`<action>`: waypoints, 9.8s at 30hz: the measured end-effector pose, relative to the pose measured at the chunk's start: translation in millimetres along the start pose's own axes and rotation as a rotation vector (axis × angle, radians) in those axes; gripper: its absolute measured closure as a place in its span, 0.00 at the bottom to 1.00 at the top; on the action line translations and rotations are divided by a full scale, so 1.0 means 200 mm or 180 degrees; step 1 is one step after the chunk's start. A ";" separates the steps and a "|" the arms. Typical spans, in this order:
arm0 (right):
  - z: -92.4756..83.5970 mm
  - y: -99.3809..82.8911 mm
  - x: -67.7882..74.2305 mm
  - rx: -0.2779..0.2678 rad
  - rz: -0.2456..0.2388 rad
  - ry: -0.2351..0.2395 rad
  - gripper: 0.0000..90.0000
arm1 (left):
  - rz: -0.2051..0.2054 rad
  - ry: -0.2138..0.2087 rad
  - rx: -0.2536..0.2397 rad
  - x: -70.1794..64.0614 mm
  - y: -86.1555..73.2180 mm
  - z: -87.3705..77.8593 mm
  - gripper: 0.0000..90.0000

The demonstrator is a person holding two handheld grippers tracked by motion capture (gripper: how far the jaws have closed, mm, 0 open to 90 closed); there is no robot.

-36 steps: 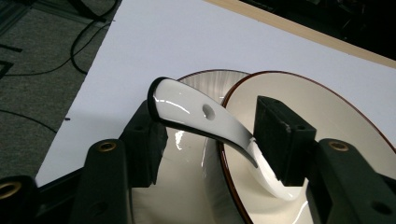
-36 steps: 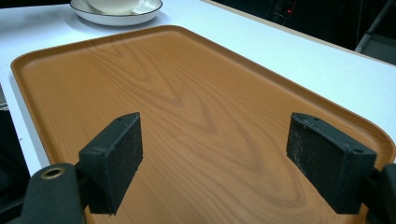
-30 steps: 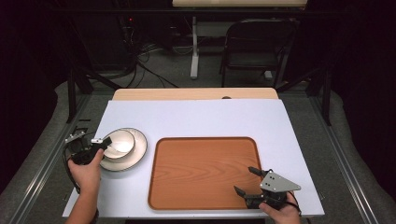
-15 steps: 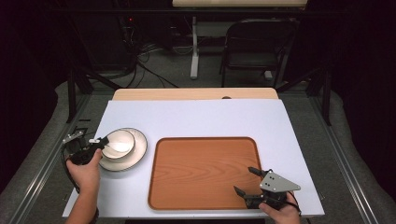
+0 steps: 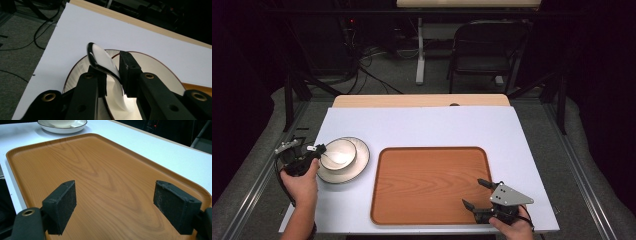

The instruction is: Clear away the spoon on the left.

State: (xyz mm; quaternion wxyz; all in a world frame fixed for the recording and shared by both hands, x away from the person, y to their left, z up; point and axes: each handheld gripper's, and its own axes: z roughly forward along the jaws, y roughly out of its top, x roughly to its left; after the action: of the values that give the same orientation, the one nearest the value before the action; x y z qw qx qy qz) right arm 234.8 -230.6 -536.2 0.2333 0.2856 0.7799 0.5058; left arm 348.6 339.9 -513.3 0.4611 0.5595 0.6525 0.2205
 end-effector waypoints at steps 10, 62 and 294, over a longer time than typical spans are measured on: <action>0.00 0.00 0.00 0.0004 -0.0002 0.0006 0.20 | 0.0056 -0.0137 -0.0008 -0.05 0.02 -0.01 0.92; 0.00 0.00 0.00 0.0001 -0.0006 -0.0013 0.20 | 0.0635 -0.0086 0.0113 -0.21 0.24 -0.19 0.94; -0.01 0.00 0.00 -0.0008 0.0002 0.0001 0.20 | 0.1202 -0.0817 0.1708 -0.88 -0.16 0.30 0.53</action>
State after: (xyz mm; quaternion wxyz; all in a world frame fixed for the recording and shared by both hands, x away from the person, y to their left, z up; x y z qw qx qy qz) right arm 234.6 -231.8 -535.2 0.2332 0.2855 0.7792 0.5069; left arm 374.5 152.3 -504.7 0.3271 0.7946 0.5089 0.0504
